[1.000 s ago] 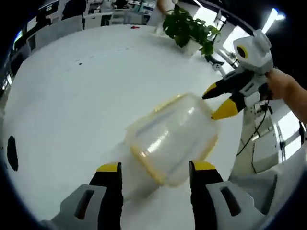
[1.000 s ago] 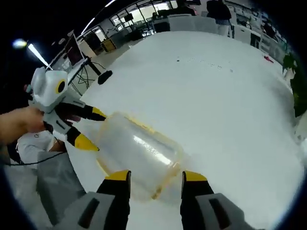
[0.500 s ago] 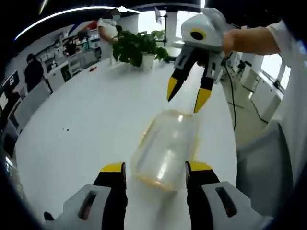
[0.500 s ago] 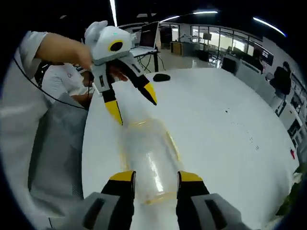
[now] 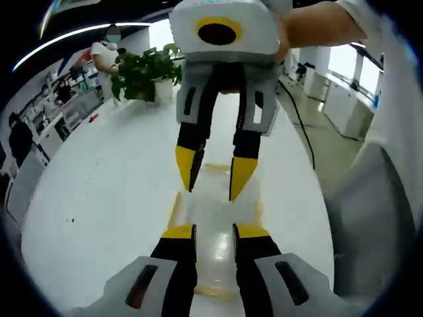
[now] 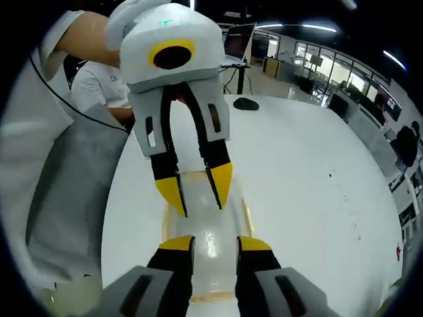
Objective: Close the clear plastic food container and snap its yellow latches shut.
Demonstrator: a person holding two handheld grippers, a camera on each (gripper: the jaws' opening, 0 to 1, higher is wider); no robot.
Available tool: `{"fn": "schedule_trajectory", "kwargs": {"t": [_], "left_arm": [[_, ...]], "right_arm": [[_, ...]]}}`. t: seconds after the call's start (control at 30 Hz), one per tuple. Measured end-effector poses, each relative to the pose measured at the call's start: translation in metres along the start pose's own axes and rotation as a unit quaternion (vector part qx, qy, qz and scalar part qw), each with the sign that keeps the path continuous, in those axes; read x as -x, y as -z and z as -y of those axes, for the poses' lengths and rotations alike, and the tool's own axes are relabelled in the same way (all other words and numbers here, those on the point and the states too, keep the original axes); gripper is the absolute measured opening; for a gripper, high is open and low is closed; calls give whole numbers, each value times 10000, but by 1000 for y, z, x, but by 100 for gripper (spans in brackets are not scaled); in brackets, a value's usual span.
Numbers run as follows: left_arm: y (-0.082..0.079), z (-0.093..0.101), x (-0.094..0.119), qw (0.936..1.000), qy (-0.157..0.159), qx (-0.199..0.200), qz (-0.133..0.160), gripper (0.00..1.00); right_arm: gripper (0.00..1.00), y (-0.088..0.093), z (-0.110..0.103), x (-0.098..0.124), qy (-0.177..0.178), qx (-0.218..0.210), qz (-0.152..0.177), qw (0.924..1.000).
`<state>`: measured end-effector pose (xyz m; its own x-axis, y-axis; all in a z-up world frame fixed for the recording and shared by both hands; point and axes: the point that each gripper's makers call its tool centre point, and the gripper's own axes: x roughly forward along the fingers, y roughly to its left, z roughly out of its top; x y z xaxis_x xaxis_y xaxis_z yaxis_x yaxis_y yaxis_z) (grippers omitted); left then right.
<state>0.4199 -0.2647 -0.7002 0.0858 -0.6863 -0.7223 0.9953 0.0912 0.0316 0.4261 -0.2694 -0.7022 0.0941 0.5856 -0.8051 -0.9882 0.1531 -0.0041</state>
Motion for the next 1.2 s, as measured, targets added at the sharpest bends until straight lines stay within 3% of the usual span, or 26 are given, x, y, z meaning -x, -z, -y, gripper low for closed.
{"fn": "schedule_trajectory", "kwargs": {"t": [0.2, 0.3, 0.37, 0.43, 0.5, 0.57, 0.83, 1.0, 1.1, 1.2], "left_arm": [[7, 7, -8, 9995, 161, -178, -184, 18], [8, 12, -11, 9994, 204, -214, -192, 20], [8, 18, -14, 9994, 261, -146, -190, 28], [14, 24, -17, 9988, 287, -127, -371, 45], [16, 25, -18, 9980, 232, -379, -446, 59], [15, 28, -18, 9979, 246, -425, -432, 58], [12, 26, -24, 9969, 157, -650, -403, 51], [12, 21, -26, 9960, 18, -757, -482, 47], [17, 22, -27, 9903, -81, -1229, -647, 48], [16, 27, -25, 9902, -41, -1266, -597, 44]], "right_arm": [[19, 2, 4, -10, -136, 121, -162, 9997], [22, 1, 7, -12, -169, 111, -175, 9996], [28, 1, 10, -13, -183, -6, -176, 9997], [43, 1, 14, -16, -180, -79, -208, 9996], [56, 5, 13, -18, -254, -79, -338, 9991], [51, 6, 10, -18, -378, 96, -396, 9985], [50, 1, 8, -25, -679, 106, -474, 9965], [52, 12, 9, -30, -752, 199, -859, 9933], [52, 10, 8, -30, -811, 209, -846, 9929], [51, 10, 9, -30, -815, 255, -868, 9926]]}}
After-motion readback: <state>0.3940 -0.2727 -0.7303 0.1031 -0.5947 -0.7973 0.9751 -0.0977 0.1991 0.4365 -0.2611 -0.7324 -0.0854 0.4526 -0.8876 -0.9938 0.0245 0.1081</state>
